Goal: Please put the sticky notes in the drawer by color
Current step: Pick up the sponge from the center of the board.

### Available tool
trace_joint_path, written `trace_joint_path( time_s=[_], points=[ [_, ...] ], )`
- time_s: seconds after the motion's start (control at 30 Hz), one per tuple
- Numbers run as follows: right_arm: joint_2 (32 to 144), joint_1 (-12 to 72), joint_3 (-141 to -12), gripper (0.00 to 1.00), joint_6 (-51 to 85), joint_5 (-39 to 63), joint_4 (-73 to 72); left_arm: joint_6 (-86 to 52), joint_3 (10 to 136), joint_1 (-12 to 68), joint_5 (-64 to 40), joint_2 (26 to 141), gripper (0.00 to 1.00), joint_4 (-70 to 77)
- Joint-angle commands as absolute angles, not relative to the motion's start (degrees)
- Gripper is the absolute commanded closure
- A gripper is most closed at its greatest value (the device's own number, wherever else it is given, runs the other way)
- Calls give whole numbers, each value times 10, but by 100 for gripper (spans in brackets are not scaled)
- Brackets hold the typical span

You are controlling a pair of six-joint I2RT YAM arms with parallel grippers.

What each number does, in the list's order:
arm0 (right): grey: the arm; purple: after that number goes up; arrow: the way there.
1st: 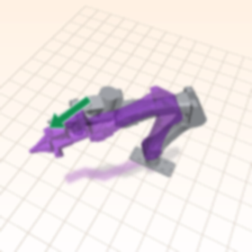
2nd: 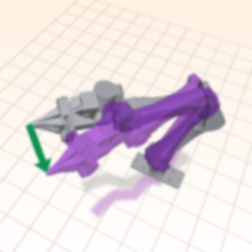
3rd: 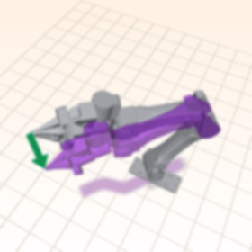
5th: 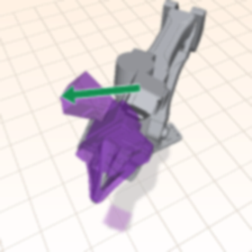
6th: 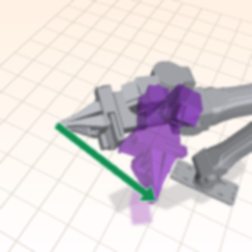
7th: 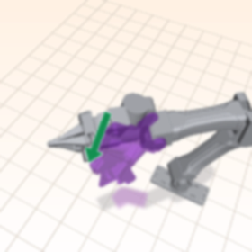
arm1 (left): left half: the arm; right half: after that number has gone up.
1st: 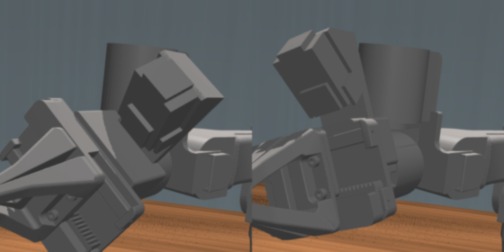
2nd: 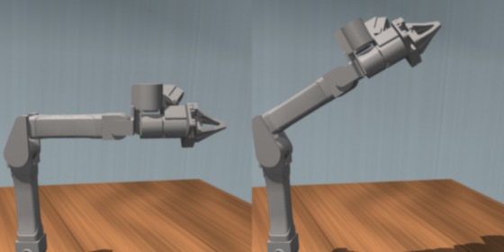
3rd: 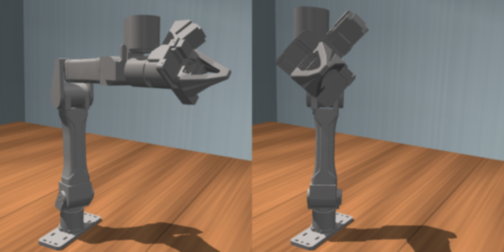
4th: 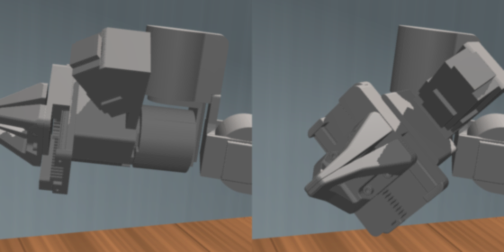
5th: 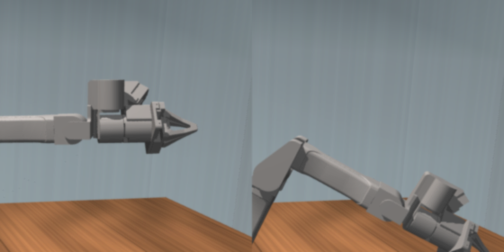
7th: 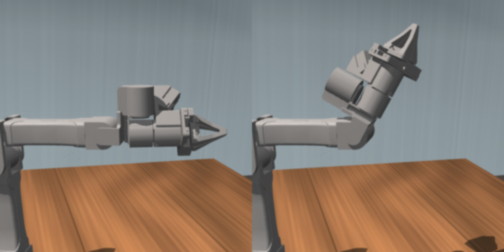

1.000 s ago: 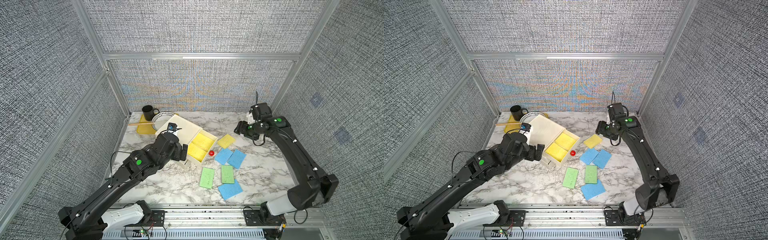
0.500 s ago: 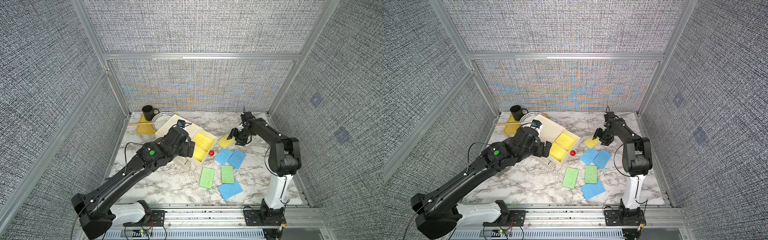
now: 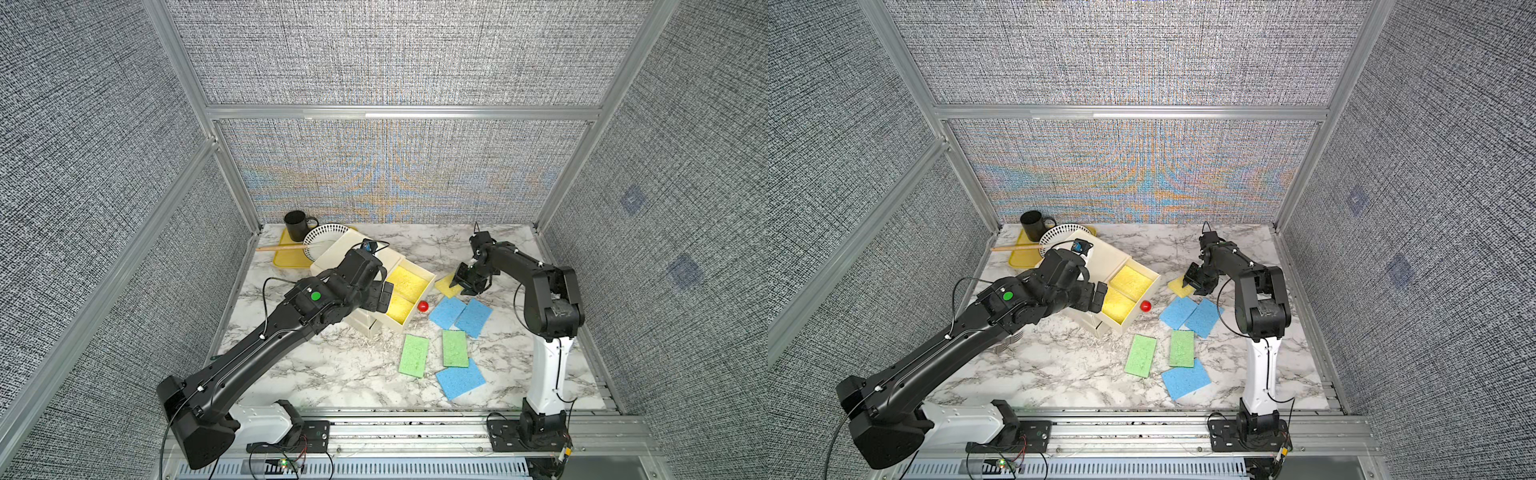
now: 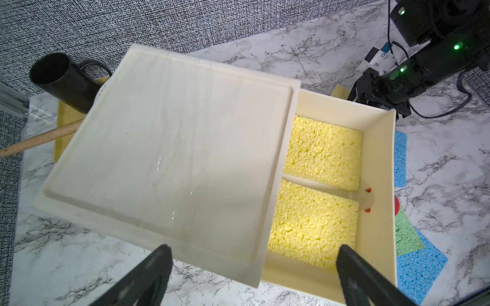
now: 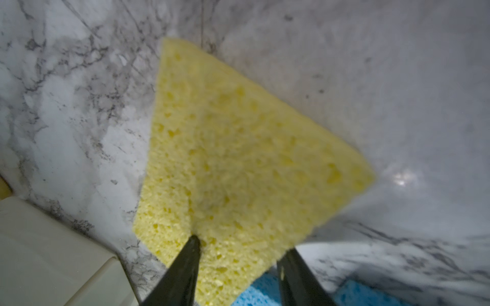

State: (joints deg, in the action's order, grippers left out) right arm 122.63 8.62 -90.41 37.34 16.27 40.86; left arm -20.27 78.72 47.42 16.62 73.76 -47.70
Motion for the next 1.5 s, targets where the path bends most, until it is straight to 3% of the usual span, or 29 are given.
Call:
trace_joint_path(
  time_s=[0.0,0.1,0.33,0.6,0.87,1.17,1.23,1.3,1.37,1.4,1.43,1.47],
  points=[
    [1228,87,-889,75,382,120,402,-193,794,470,158,742,0,-475],
    [1202,86,-878,100,380,121,380,-187,798,467,150,744,0,-481],
    [1092,90,-915,100,297,142,406,-157,830,465,87,742,0,-478],
    [890,123,-866,100,152,233,446,-123,900,459,-74,765,0,-490],
    [739,228,-817,100,94,313,476,-157,942,448,-184,796,0,-471],
    [677,335,-815,100,81,324,481,-196,946,447,-223,823,2,-435],
    [680,356,-830,100,83,314,491,-207,941,447,-245,823,16,-417],
    [685,369,-841,100,89,295,499,-217,937,447,-268,822,47,-400],
    [689,376,-849,100,97,280,503,-223,926,447,-298,818,71,-382],
    [689,378,-852,97,106,265,502,-228,919,448,-305,815,90,-376],
    [689,379,-856,81,116,249,501,-231,913,447,-307,812,98,-378],
    [688,380,-862,63,131,223,503,-232,907,447,-310,808,98,-378]
  ],
)
